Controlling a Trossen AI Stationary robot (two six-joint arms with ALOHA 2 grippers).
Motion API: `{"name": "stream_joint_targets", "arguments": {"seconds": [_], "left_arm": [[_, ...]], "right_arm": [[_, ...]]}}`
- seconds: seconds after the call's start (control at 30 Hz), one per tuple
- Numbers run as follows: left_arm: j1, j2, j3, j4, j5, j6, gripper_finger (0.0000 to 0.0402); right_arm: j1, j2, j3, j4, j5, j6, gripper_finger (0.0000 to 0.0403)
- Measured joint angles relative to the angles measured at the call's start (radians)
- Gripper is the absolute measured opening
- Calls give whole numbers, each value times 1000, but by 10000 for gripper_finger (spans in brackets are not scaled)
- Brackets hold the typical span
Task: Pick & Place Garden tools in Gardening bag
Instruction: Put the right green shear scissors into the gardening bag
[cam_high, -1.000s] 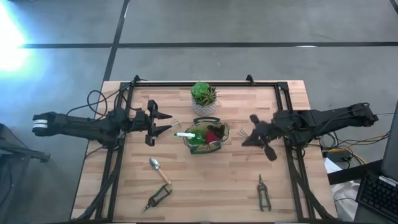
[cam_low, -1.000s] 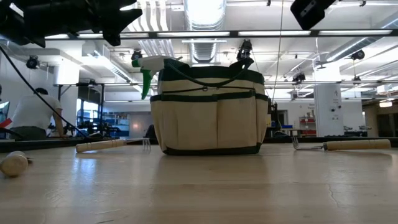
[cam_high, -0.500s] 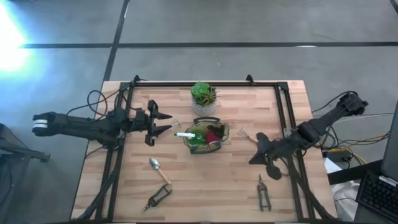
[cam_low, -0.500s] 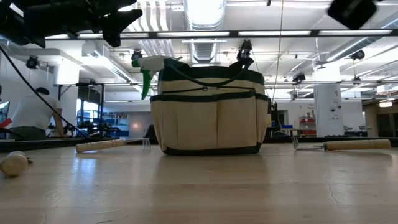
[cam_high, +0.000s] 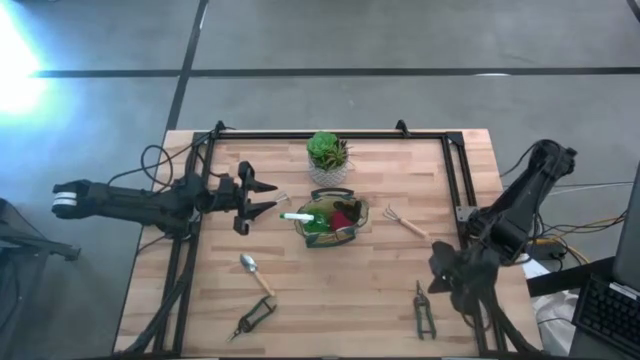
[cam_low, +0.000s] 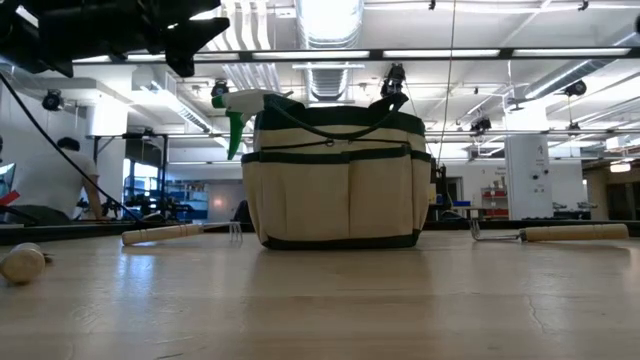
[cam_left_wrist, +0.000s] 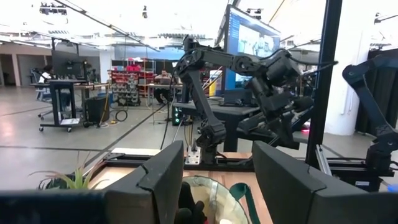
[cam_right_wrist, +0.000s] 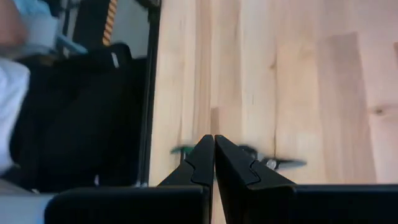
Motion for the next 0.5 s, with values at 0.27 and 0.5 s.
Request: {"name": "stream_joint_targets", "arguments": {"seconds": [0.27,0.5], "left_arm": [[0,2,0,-12,0,0,195],[0,2,0,-21,0,0,195]], "right_arm": [[12,151,-26,-28,-91,13,9],[12,250,-10,-19,-202,14,26]]}}
